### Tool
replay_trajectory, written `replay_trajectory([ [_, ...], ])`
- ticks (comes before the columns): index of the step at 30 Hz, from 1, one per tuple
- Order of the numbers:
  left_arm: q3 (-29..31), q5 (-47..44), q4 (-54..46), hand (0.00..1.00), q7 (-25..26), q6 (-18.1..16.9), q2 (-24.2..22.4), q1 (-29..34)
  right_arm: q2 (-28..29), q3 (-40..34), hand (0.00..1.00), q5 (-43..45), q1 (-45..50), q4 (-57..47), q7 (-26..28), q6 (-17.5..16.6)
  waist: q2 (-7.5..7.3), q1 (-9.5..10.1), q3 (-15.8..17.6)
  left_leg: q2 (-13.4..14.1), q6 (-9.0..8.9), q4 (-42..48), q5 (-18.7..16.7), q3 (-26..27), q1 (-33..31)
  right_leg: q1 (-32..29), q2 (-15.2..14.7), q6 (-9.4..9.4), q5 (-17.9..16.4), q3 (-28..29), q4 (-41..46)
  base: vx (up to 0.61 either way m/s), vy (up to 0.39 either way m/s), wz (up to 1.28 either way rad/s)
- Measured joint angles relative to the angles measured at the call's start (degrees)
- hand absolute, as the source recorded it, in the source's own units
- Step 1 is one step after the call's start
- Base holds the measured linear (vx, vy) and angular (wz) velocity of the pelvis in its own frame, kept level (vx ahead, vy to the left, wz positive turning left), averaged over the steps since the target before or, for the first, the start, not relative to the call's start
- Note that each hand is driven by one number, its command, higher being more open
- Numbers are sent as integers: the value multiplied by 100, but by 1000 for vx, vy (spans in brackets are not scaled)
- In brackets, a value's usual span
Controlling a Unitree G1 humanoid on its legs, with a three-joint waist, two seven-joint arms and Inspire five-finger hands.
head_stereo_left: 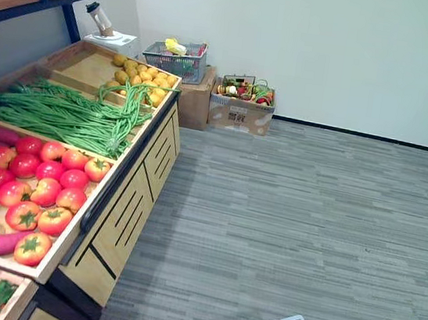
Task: Pick vegetable in the basket
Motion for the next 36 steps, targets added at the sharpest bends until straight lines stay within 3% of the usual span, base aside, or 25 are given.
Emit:
replay_trajectory([
  [3, -18, 3, 181, 100, -16, 64, -52, -53, 13, -104, 0, -228, 7, 5, 89, -89, 75, -54, -184, -160, 106, -528, 121, 171, 352, 173, -151, 115, 40, 91, -267, 140, 133, -20],
  [7, -268, 237, 269, 100, -104, 56, -107, -256, 29, -288, 0, -223, -20, 107, 99, -118, 159, -63, -270, -260, 198, -643, 108, 282, 325, 208, -270, 278, 163, 141, -600, 65, 137, -10],
  [17, -479, 443, 309, 100, -185, 54, 95, -395, 84, -58, 0, -224, -218, 214, 238, -92, -57, -65, -149, -211, 316, -271, -182, 766, 101, 233, -285, 386, 726, 291, -1328, -27, 64, -27],
  [19, -478, 447, 287, 100, -186, 50, 95, -394, 107, -56, 0, -214, -224, 191, 239, -92, -81, -67, -149, -195, 361, -80, -277, 789, -21, 180, -318, 409, 675, 274, -1381, -73, 57, -17],
  [20, -477, 457, 248, 100, -185, 37, 93, -388, 110, -59, 0, -207, -268, 171, 228, -92, -82, -64, -125, -169, 380, -17, -291, 814, -71, 109, -419, 424, 501, -31, -1307, -73, 58, -18],
  [21, -479, 466, 195, 100, -185, 33, 95, -377, 106, -61, 0, -199, -300, 155, 219, -94, -113, -66, -103, -164, 386, 33, -325, 896, -83, 2, -574, 447, 474, -464, -1124, -53, 48, -25],
  [22, -480, 529, 178, 100, -183, 23, 115, -386, 109, -61, 0, -180, -333, 153, 215, -93, -134, -65, -80, -147, 369, 142, -410, 934, -89, -68, -600, 477, 559, -542, -950, -38, 55, -25],
  [27, -488, 731, 179, 100, -203, 65, 109, -391, 98, -72, 0, -166, -418, 46, 191, -53, 60, -79, 52, 186, 368, 344, -694, 1278, 109, -379, -433, 541, 601, -943, -167, 12, -12, -46],
  [28, -503, 722, 183, 100, -211, 159, 122, -377, 86, -85, 0, -165, -410, 53, 183, -31, 87, -111, 67, 238, 348, 235, -682, 1354, 260, -415, -429, 405, 476, -1187, -115, 28, -39, -42],
  [30, -555, 673, 184, 100, -227, 241, 195, -360, 84, -80, 0, -164, -411, 52, 163, 2, 34, -127, 86, 256, 258, 148, -700, 1448, 457, -444, -511, 434, 528, -1444, -494, 21, -56, -23],
  [31, -551, 668, 183, 100, -250, 258, 240, -337, 115, -79, 0, -165, -414, 53, 163, 16, -29, -135, 97, 230, 155, 165, -744, 1456, 559, -442, -582, 520, 1032, -1484, -710, 27, -82, 1],
  [32, -553, 671, 197, 100, -281, 267, 237, -328, 110, -79, 0, -168, -426, 76, 156, 23, 17, -141, 87, 288, 97, 160, -752, 1414, 621, -393, -519, 348, 996, -1523, -639, 111, -131, 13],
  [36, -527, 738, 181, 100, -331, 305, 165, -333, 18, -77, 0, -210, -476, 110, 149, 71, 157, -172, 97, 572, -192, 87, -732, 1074, 674, -302, -325, 140, 526, -1907, -370, 164, -203, 40],
])
